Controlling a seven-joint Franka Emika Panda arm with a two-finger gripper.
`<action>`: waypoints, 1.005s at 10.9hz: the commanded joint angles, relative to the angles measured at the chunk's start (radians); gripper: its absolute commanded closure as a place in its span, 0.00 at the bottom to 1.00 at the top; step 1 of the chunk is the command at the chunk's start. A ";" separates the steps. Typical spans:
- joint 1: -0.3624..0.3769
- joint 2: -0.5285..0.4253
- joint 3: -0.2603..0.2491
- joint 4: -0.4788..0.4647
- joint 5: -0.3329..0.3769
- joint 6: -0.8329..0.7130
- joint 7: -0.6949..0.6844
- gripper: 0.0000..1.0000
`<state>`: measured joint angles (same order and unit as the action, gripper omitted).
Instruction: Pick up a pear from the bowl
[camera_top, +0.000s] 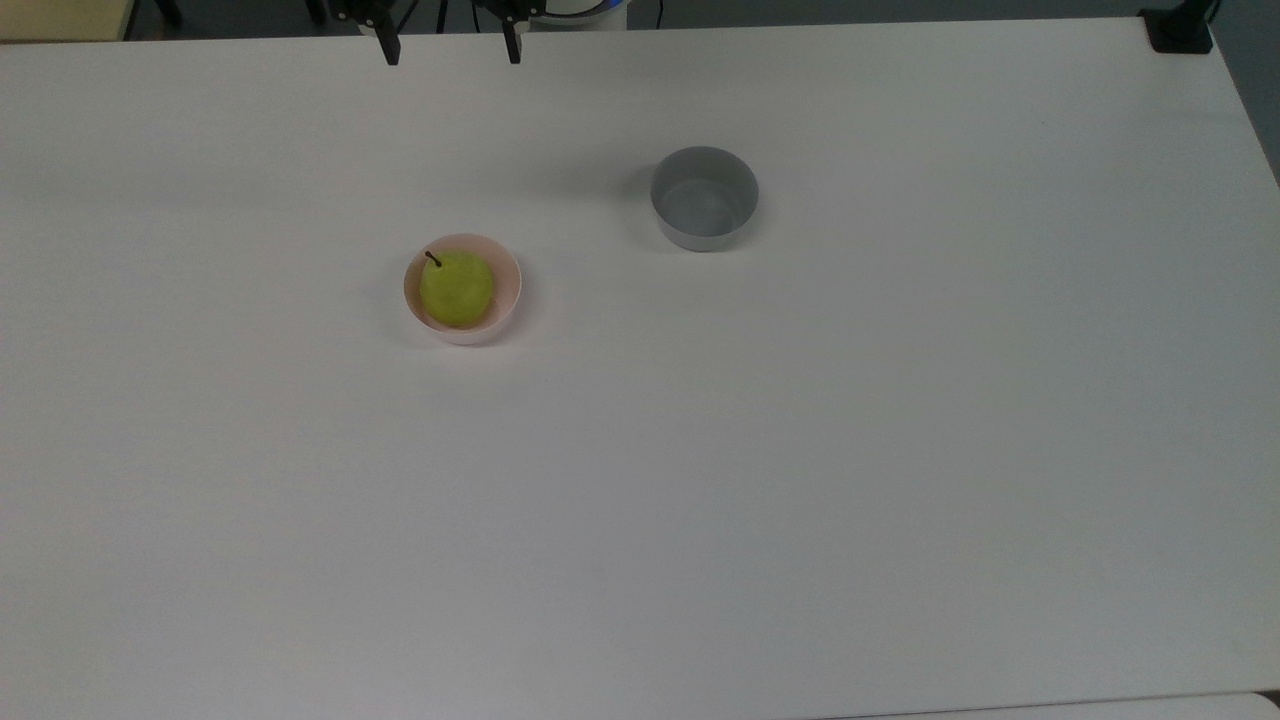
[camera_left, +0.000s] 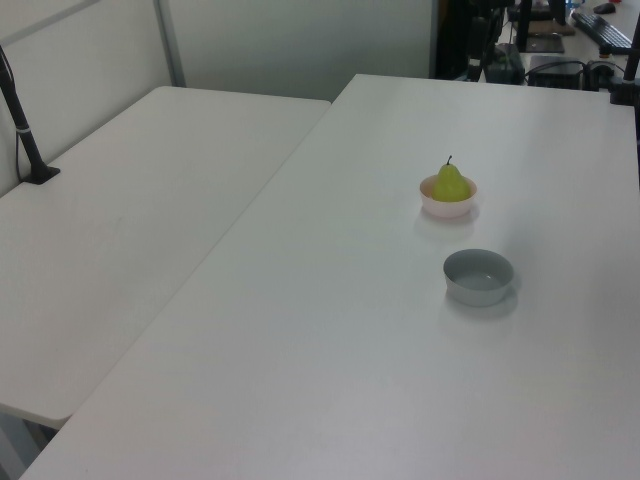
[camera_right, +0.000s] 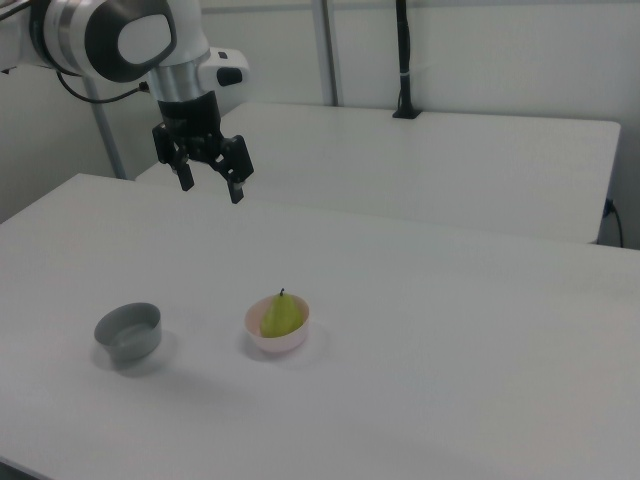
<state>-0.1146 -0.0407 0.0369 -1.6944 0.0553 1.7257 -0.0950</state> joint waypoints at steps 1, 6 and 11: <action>-0.008 0.001 -0.014 -0.017 -0.037 0.034 -0.231 0.00; -0.005 0.082 -0.009 -0.086 -0.176 0.160 -0.186 0.00; 0.009 0.188 -0.009 -0.149 -0.172 0.339 -0.095 0.00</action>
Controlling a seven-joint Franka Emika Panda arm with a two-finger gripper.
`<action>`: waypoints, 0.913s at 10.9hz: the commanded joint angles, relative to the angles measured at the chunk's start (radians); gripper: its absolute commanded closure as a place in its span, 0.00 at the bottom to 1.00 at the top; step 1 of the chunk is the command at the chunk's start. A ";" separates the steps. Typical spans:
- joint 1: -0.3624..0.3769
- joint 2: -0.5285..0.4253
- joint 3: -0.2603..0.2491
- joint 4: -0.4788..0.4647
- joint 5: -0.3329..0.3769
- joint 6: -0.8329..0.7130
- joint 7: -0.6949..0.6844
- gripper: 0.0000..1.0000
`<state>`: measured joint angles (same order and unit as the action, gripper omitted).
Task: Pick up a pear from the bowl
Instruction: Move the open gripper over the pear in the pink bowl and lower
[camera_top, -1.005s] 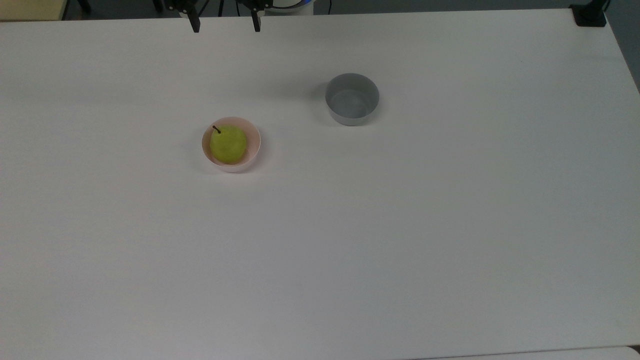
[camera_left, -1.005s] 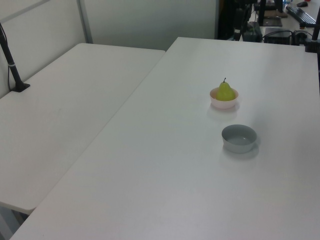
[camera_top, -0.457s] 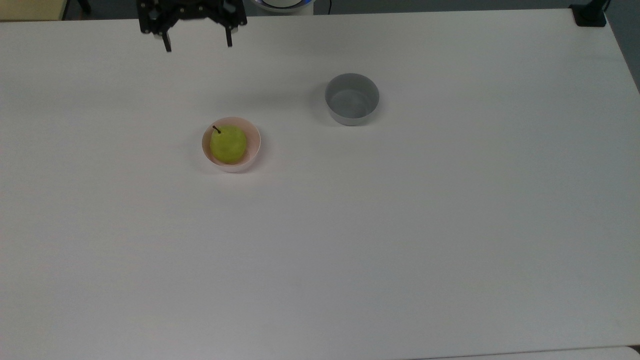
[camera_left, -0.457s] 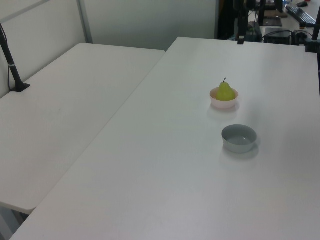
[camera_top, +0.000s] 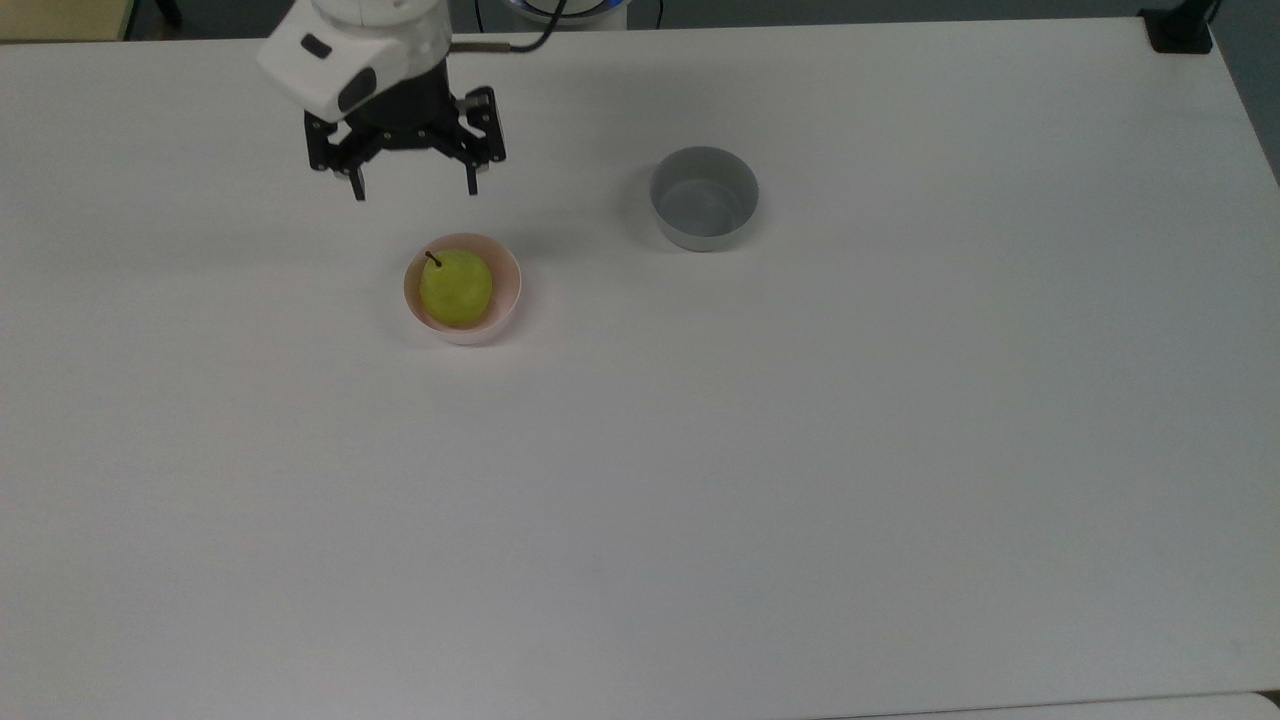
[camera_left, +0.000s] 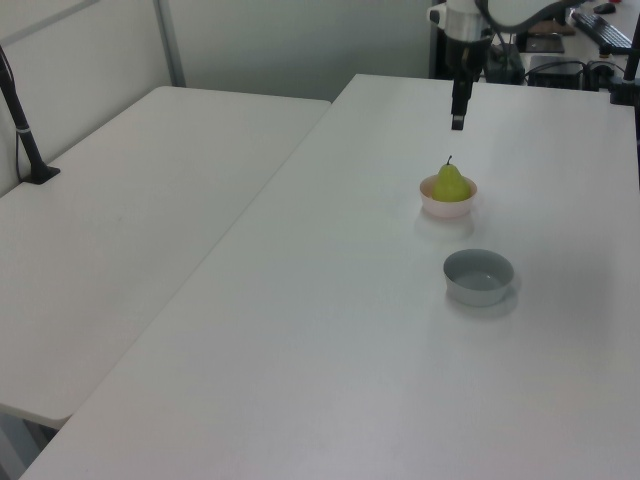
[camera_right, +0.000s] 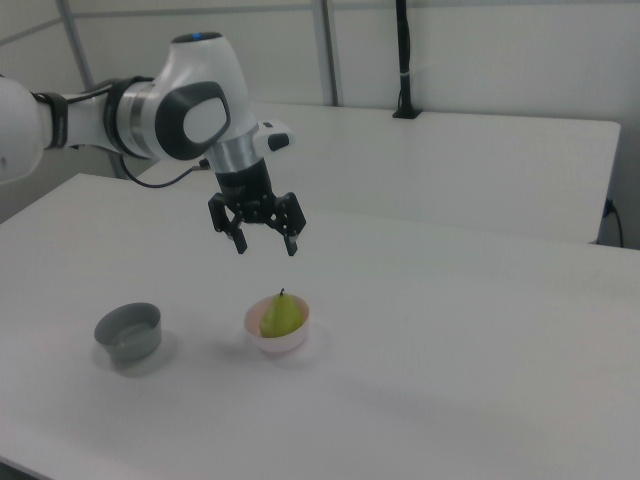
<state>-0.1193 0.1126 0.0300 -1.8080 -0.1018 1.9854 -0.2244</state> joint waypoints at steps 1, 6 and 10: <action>0.015 0.059 -0.002 -0.046 -0.015 0.108 0.037 0.00; 0.017 0.099 -0.002 -0.119 -0.021 0.167 0.039 0.00; 0.017 0.143 -0.002 -0.134 -0.027 0.217 0.039 0.06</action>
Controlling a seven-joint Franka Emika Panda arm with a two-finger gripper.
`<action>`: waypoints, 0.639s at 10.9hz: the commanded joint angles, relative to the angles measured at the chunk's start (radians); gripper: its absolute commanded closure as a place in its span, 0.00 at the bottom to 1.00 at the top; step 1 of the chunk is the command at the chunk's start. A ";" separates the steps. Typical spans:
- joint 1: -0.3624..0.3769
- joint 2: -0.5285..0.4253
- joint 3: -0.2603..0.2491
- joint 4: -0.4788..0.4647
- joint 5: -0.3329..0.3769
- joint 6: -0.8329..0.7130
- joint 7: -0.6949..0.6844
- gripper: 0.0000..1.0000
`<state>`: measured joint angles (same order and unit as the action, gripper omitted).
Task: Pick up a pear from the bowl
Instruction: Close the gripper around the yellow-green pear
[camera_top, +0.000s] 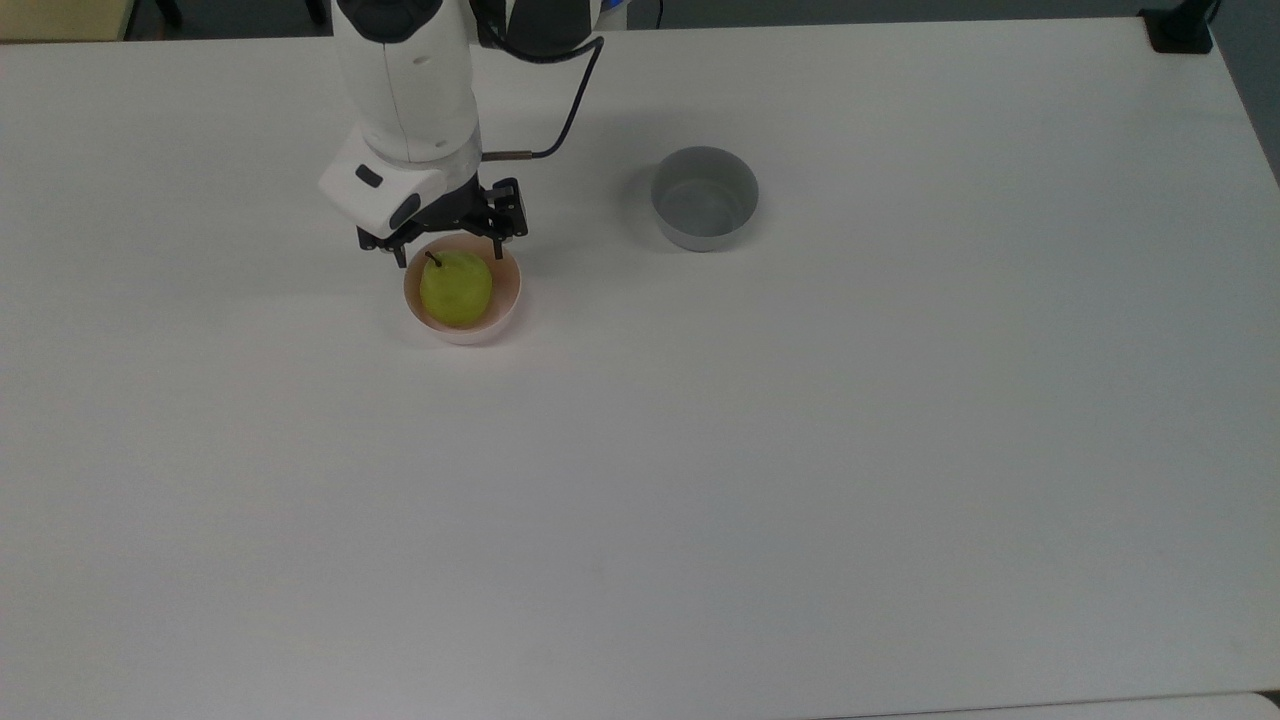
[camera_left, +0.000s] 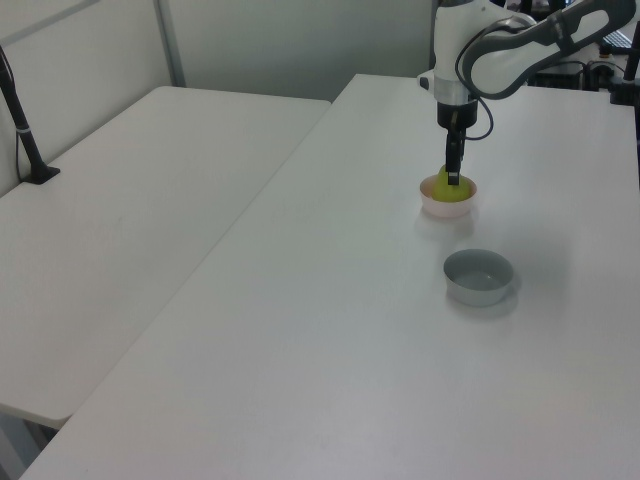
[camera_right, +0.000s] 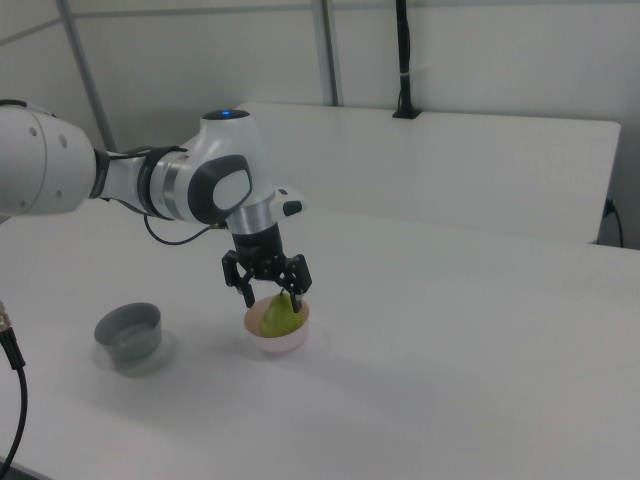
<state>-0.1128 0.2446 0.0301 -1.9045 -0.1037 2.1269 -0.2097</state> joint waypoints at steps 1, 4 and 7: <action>0.010 0.018 -0.002 -0.045 -0.024 0.105 0.026 0.09; 0.010 0.027 -0.002 -0.050 -0.024 0.117 0.026 0.56; 0.005 0.022 -0.002 -0.050 -0.016 0.107 0.027 0.98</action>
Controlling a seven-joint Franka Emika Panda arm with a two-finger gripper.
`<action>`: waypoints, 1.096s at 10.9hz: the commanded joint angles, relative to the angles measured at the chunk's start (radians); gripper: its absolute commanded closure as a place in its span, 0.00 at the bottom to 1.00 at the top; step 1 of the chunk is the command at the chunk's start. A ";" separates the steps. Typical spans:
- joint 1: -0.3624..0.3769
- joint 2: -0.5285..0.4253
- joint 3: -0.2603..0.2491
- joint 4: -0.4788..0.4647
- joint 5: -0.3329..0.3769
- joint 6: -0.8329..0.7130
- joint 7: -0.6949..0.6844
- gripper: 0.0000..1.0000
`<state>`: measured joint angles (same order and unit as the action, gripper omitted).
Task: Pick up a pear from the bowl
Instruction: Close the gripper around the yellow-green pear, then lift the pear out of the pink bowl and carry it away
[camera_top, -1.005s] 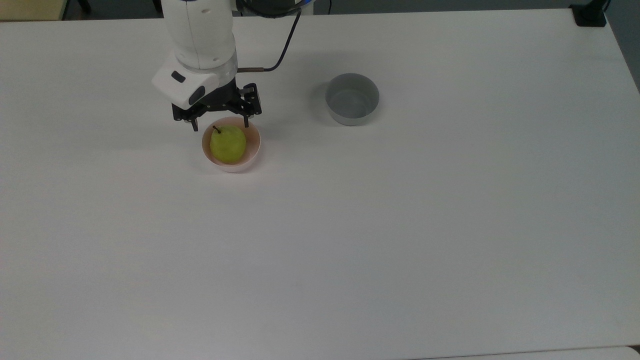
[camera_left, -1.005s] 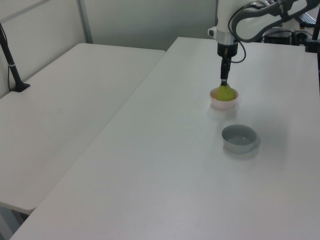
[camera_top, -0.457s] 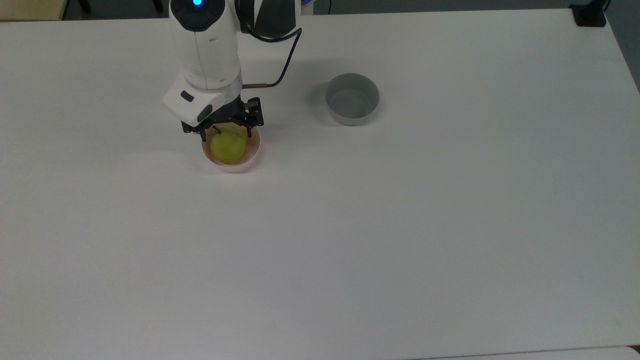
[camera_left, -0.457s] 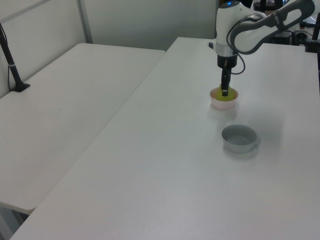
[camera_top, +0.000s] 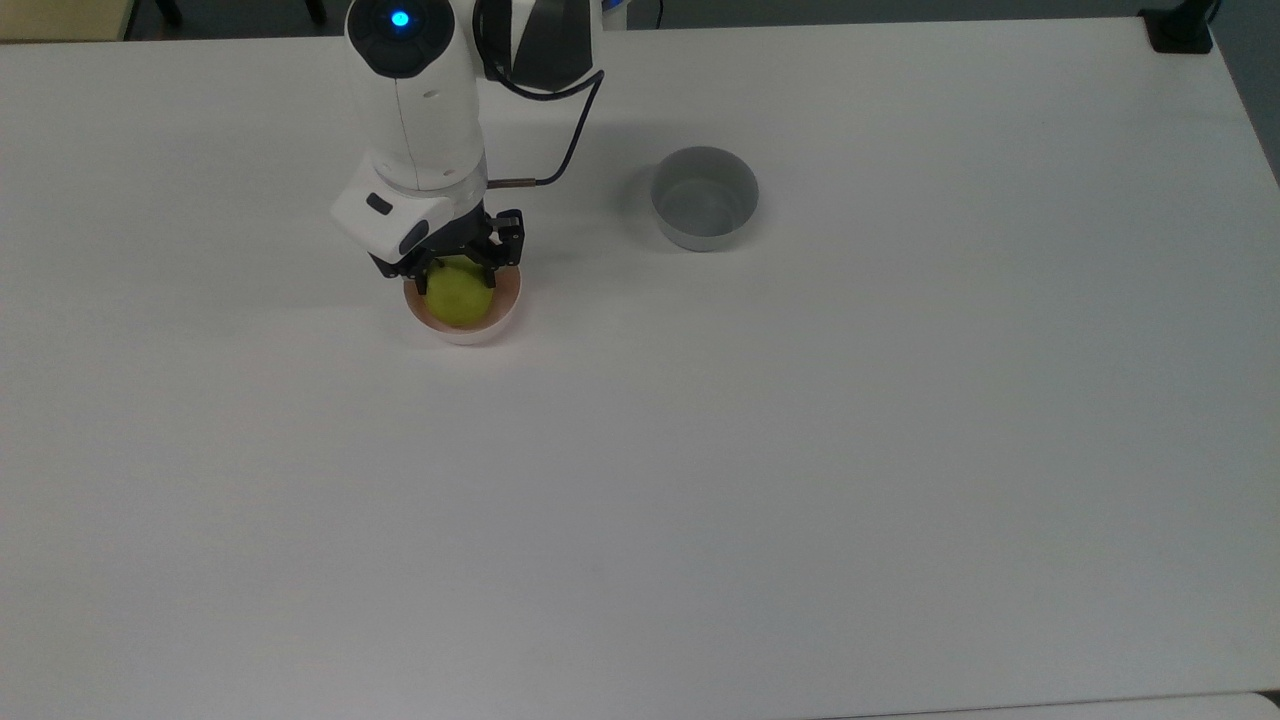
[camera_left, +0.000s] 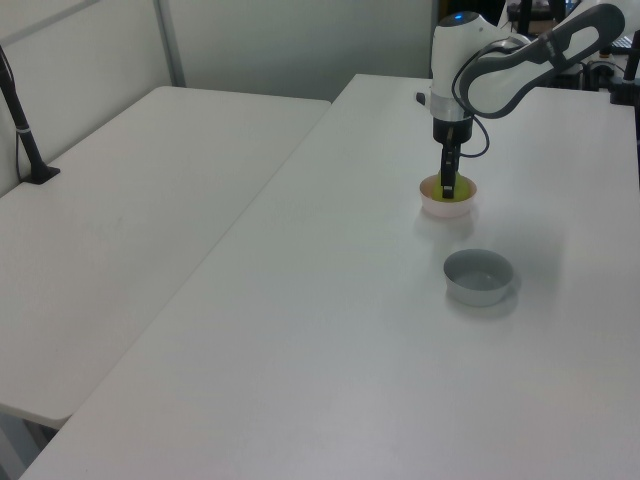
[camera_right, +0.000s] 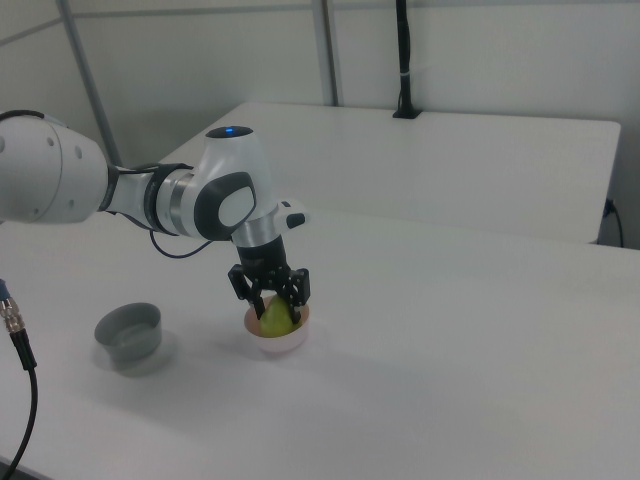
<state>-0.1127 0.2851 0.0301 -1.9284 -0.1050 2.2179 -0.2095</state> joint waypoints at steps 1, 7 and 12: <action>0.005 -0.023 -0.002 -0.026 -0.012 0.013 0.027 1.00; -0.002 -0.122 -0.001 0.035 -0.005 -0.122 0.015 1.00; -0.108 -0.191 -0.002 0.081 -0.001 -0.233 -0.193 1.00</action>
<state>-0.1622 0.1298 0.0277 -1.8429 -0.1050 2.0232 -0.2871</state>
